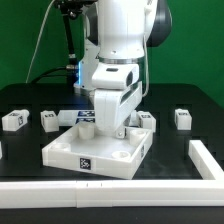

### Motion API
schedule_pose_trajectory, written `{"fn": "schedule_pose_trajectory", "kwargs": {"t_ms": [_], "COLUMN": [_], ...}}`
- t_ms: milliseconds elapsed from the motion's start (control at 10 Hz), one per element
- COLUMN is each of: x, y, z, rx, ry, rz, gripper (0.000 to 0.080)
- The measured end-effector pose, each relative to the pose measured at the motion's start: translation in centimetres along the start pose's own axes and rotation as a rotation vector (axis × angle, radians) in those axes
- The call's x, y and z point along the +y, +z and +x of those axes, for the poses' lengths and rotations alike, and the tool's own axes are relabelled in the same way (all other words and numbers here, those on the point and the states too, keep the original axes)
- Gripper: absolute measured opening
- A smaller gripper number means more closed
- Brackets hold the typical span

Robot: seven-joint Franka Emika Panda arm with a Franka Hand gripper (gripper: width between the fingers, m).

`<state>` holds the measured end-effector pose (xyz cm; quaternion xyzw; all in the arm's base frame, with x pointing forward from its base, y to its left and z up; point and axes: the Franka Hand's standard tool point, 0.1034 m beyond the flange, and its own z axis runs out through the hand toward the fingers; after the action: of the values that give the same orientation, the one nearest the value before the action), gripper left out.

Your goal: Assemble one leg

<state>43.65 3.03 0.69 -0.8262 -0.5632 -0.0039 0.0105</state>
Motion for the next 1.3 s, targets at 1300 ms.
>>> {"fn": "schedule_pose_trajectory", "kwargs": {"t_ms": [1300], "x": [1.5], "y": [0.0], "z": [1.9], "rx": [-0.020], "ry": [-0.223], "rz": [0.003], "gripper": [0.0058]}}
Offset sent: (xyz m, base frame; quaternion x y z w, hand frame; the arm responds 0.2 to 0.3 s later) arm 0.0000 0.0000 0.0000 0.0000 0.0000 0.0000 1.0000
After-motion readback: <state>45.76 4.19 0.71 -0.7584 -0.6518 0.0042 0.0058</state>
